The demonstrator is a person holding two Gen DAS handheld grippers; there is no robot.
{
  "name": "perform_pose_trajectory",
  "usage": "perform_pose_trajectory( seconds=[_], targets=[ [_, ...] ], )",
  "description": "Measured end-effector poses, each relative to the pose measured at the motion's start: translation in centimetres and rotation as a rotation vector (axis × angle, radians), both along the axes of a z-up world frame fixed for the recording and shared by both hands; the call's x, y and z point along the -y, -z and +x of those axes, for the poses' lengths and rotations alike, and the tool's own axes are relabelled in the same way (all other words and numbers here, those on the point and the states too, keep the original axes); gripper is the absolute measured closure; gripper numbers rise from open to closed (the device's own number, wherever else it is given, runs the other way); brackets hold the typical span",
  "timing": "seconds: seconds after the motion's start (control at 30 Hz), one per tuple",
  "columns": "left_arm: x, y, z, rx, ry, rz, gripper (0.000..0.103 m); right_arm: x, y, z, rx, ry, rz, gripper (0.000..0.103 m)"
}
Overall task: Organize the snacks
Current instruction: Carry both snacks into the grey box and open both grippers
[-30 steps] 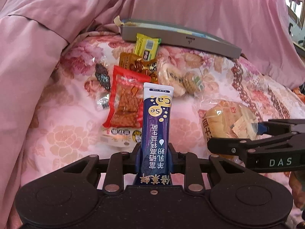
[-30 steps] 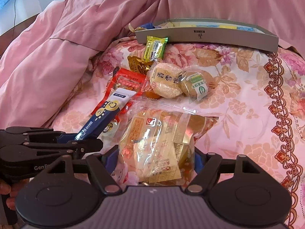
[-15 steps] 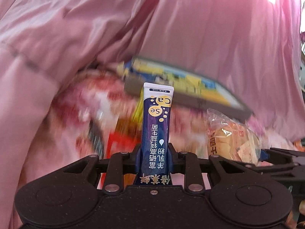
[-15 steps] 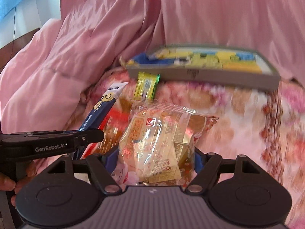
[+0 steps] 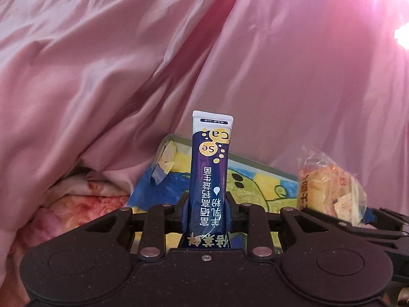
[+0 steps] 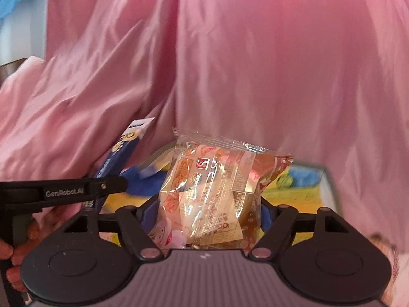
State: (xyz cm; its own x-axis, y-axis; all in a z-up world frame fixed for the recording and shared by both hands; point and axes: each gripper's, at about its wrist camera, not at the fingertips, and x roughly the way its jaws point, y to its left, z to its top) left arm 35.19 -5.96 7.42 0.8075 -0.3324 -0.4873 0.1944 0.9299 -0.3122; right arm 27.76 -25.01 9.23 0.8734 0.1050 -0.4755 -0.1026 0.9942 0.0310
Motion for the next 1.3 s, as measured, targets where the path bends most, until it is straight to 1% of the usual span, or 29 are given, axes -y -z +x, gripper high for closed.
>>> perform_pose_trajectory(
  seconds=[0.1,0.27,0.43,0.53,0.63,0.67,0.7,0.73,0.77,0.8,0.87,0.9,0.97,1.1,1.13,1.23,1.3],
  targets=[
    [0.6,0.5,1.8,-0.021,-0.005,0.021,0.075,0.3,0.2,2.4,-0.002,0.026,-0.014,0.025],
    [1.3,1.9,3.5,-0.076,0.0,0.049,0.074,0.7,1.9,5.2,-0.065,0.056,0.002,0.024],
    [1.4,2.9,4.4,-0.119,0.0,0.062,0.073,0.6,4.0,6.4,-0.122,0.066,0.004,0.024],
    [1.5,3.0,4.4,-0.136,0.002,0.075,0.07,0.2,4.9,7.1,-0.158,0.062,0.009,0.024],
    [1.6,3.2,4.4,-0.141,-0.004,0.085,0.067,-0.1,5.4,7.4,-0.168,0.061,0.007,0.022],
    [1.6,3.1,4.3,-0.141,-0.004,0.088,0.064,-0.1,5.4,7.5,-0.168,0.063,0.011,0.02],
    [1.6,3.0,4.3,-0.141,-0.003,0.09,0.062,-0.1,5.3,7.6,-0.161,0.068,0.012,0.013],
    [1.6,2.9,4.2,-0.136,-0.007,0.091,0.055,-0.2,5.2,7.6,-0.148,0.077,0.012,0.01],
    [1.5,2.6,4.1,-0.127,-0.012,0.089,0.049,-0.1,5.1,7.6,-0.141,0.08,0.014,0.01],
    [1.3,2.3,3.9,-0.116,-0.021,0.085,0.046,0.2,4.9,7.2,-0.133,0.079,0.018,0.01],
    [0.9,1.6,3.3,-0.091,-0.041,0.072,0.035,0.4,4.5,6.7,-0.113,0.086,0.023,0.008],
    [0.7,1.2,2.9,-0.077,-0.048,0.066,0.033,0.7,4.1,6.1,-0.099,0.091,0.021,0.007],
    [0.3,0.4,1.9,-0.045,-0.057,0.064,0.025,0.8,3.5,5.2,-0.061,0.095,0.026,0.005],
    [-0.5,-0.7,-0.4,0.016,-0.077,0.072,0.015,0.9,2.3,2.9,0.006,0.098,0.036,0.0],
    [-0.8,-1.0,-1.1,0.025,-0.08,0.07,0.011,0.8,2.0,2.2,0.023,0.097,0.037,0.0],
    [-1.6,-1.4,-3.2,0.047,-0.088,0.066,0.009,0.5,1.4,0.2,0.058,0.097,0.031,0.0],
    [-2.0,-1.6,-4.7,0.06,-0.087,0.073,0.003,0.2,1.1,-1.2,0.079,0.101,0.032,0.0]
  ],
)
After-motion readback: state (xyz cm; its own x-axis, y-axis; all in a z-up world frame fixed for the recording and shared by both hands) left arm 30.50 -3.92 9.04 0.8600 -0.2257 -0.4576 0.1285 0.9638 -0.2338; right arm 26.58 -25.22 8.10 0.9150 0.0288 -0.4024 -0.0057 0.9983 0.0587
